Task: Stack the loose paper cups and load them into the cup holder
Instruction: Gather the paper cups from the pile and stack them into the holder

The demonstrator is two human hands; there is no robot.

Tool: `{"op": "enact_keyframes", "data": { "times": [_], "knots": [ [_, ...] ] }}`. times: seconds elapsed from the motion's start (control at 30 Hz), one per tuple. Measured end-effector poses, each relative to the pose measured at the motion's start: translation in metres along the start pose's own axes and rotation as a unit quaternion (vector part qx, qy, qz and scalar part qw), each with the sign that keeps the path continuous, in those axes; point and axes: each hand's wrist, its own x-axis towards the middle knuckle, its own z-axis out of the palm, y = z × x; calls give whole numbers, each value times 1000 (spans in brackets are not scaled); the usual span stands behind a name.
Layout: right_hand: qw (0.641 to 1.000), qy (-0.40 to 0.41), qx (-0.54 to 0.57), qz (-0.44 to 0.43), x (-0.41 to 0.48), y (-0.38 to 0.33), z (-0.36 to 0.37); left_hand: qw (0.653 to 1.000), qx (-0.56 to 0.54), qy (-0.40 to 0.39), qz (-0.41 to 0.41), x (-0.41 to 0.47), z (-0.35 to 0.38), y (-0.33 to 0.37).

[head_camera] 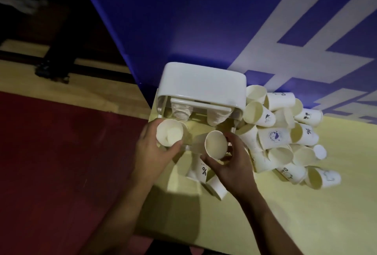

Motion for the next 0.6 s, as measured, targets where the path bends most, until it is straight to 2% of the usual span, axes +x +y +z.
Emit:
{"op": "enact_keyframes", "data": {
  "times": [0.3,0.47,0.6],
  "knots": [
    [999,29,10,25,14,-11,18,994,42,-98,-1,26,30,-28],
    [999,20,36,18,21,-17,25,986,80,-142,-28,34,37,-34],
    [999,15,34,10,29,-20,33,981,87,-171,-19,39,39,-33]
  ]
}}
